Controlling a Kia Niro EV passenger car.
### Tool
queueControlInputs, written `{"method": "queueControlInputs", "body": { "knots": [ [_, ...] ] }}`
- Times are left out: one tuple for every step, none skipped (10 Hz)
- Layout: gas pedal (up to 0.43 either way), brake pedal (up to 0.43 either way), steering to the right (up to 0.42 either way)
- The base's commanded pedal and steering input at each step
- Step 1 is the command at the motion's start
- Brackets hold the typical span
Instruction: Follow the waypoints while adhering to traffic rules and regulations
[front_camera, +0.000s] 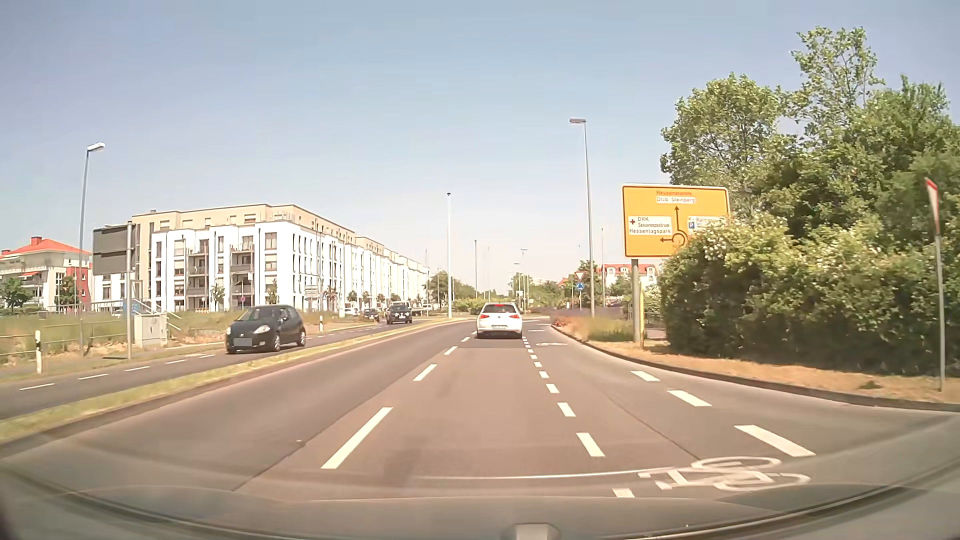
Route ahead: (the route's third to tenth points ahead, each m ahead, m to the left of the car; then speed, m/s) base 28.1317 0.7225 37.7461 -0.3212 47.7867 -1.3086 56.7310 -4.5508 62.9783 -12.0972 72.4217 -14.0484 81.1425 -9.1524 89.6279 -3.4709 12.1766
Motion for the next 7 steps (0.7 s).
{"method": "queueControlInputs", "body": {
  "knots": [
    [0.0,0.0,0.005],
    [0.0,0.0,0.005],
    [0.0,0.0,0.005],
    [0.0,0.0,0.005],
    [0.0,0.0,0.006],
    [0.0,0.0,0.006],
    [0.0,0.0,0.007]
  ]
}}
